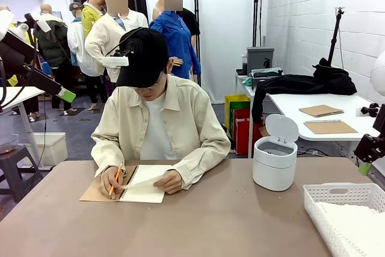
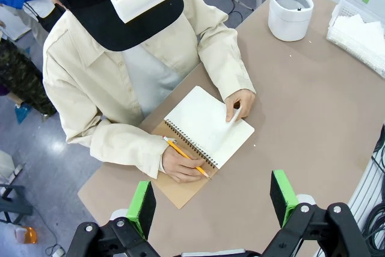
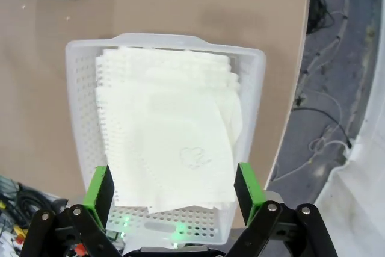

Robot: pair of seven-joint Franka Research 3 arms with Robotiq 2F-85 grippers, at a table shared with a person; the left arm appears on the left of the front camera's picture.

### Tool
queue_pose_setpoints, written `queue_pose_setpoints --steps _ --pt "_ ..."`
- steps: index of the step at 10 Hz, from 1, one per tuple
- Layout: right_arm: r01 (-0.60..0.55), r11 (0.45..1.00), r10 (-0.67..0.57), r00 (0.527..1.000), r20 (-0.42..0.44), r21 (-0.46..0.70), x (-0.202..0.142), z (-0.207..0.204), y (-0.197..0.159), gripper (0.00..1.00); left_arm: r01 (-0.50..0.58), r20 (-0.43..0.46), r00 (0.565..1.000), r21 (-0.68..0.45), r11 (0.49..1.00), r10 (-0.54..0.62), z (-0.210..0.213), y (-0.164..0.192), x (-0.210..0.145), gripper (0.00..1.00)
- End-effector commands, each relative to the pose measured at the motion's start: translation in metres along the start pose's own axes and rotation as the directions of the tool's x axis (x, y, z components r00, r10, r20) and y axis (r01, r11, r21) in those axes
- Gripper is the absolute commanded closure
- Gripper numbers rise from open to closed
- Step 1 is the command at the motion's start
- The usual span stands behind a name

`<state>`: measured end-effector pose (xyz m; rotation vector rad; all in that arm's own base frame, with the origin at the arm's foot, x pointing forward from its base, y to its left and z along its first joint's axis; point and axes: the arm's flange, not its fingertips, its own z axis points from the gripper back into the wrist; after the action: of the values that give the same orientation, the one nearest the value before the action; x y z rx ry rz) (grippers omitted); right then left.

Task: Sort the paper based on its condition.
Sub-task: If a person hands you a paper, place it in the Organizing basket , and if it's crumpled, put it in the Trash can.

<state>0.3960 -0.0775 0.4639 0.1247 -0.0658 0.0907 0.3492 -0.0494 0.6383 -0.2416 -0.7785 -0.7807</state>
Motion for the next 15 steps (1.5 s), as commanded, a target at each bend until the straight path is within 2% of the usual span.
queue_pose_setpoints --steps 1,3,5,6,8,9,13,15 --pt "-0.181 0.972 0.178 0.983 0.033 0.150 0.000 0.022 0.034 0.00 -0.002 0.000 1.000 0.000 1.000 0.002 0.000 0.000 0.000 0.00" --pt "-0.348 0.906 0.323 0.936 0.138 0.241 0.004 0.048 0.078 0.00 -0.002 0.000 1.000 0.000 1.000 0.002 0.000 0.000 0.000 0.00" --pt "-0.458 0.851 0.408 0.884 0.227 0.255 0.012 0.065 0.116 0.00 -0.002 0.000 1.000 0.000 1.000 0.002 0.000 0.000 0.000 0.00" --pt "-0.536 0.797 0.471 0.840 0.270 0.278 0.018 0.073 0.137 0.00 -0.002 0.000 1.000 0.000 1.000 0.002 0.000 0.000 0.000 0.00" --pt "-0.670 0.706 0.574 0.731 0.369 0.229 0.029 0.091 0.176 0.00 -0.002 0.000 1.000 0.000 1.000 0.002 0.000 0.000 0.000 0.00" --pt "-0.712 0.670 0.599 0.686 0.414 0.210 0.033 0.099 0.192 0.00 -0.002 0.000 1.000 0.000 1.000 0.002 0.000 0.000 0.000 0.00" --pt "-0.790 0.591 0.613 0.570 0.547 0.160 0.057 0.116 0.243 0.00 -0.002 0.000 1.000 0.000 1.000 0.002 0.000 0.000 0.000 0.00" --pt "-0.806 0.574 0.609 0.539 0.582 0.145 0.061 0.124 0.262 0.00 -0.002 0.000 1.000 0.000 1.000 0.002 0.000 0.000 0.000 0.00"
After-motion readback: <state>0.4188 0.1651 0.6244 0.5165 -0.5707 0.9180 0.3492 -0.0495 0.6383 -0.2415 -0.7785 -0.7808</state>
